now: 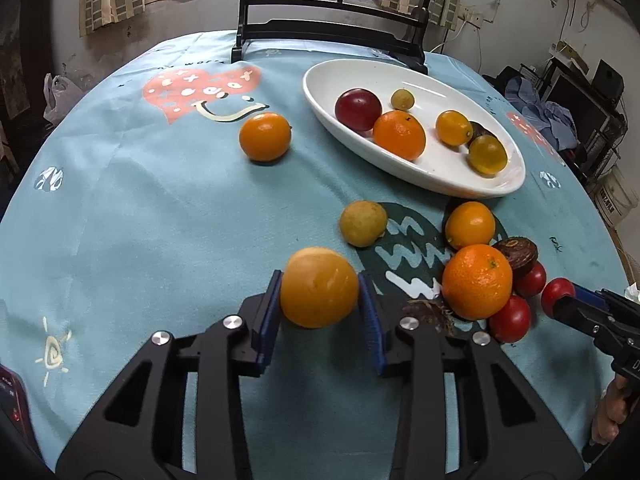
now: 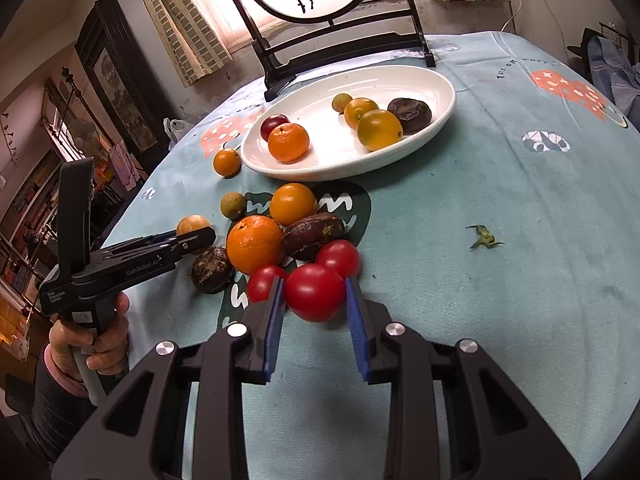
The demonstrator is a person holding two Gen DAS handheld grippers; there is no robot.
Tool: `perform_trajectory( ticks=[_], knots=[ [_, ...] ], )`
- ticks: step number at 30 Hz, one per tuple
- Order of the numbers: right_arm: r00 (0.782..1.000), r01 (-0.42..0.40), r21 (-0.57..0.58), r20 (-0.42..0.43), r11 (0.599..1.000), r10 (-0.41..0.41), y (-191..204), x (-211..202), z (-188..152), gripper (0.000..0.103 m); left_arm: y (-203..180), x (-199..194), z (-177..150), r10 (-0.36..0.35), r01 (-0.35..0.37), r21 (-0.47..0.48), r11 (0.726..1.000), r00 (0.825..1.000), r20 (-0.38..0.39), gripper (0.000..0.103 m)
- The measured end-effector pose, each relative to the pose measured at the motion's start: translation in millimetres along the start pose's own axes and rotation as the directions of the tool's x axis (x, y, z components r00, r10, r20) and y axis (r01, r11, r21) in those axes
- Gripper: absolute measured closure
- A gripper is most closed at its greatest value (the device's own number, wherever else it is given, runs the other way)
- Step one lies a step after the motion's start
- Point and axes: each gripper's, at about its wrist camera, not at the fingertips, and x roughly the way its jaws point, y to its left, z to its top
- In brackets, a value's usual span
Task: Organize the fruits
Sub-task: 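Lower both held fruits onto the white plate and open both tools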
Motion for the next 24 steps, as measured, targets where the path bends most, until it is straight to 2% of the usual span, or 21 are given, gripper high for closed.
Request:
perform_trajectory(
  ticks=[5, 8, 12, 15, 18, 21, 24],
  knots=[
    [1.0, 0.003, 0.003, 0.003, 1.0, -0.003, -0.8, -0.6, 0.4, 0.072, -1.6, -2.1, -1.4, 0.01, -0.01, 0.012, 1.0, 1.0, 0.01, 0.067],
    [1.0, -0.002, 0.002, 0.028, 1.0, 0.002, -0.6, -4.4, 1.5, 0.072, 3.5, -10.0, -0.5, -0.046, 0.046, -0.029, 0.999, 0.999, 0.023, 0.067],
    [0.997, -0.007, -0.014, 0.079, 1.0, 0.008, 3.3, -9.7, 14.9, 0.072, -0.1, -31.1, 8.8, -0.083, 0.087, -0.035, 0.996, 0.991, 0.107, 0.067],
    [0.989, -0.006, -0.031, 0.147, 0.999, 0.01, 8.6, -9.8, 43.1, 0.072, -8.3, -35.9, 28.9, -0.129, 0.135, -0.041, 0.99, 0.983, 0.134, 0.067],
    [0.98, 0.021, -0.056, 0.198, 0.998, -0.01, 13.9, 1.7, 71.6, 0.072, -24.8, -31.3, 59.9, -0.145, 0.15, -0.022, 0.988, 0.976, 0.161, 0.067],
    [0.98, 0.052, -0.056, 0.195, 0.997, -0.04, 11.3, 26.3, 94.1, 0.072, -38.5, -16.2, 87.8, -0.165, 0.17, -0.018, 0.985, 0.974, 0.157, 0.067],
    [0.983, 0.094, -0.062, 0.166, 0.994, -0.082, 4.4, 48.7, 102.7, 0.072, -49.6, 5.8, 108.0, -0.154, 0.157, -0.012, 0.987, 0.978, 0.142, 0.067]
  ],
)
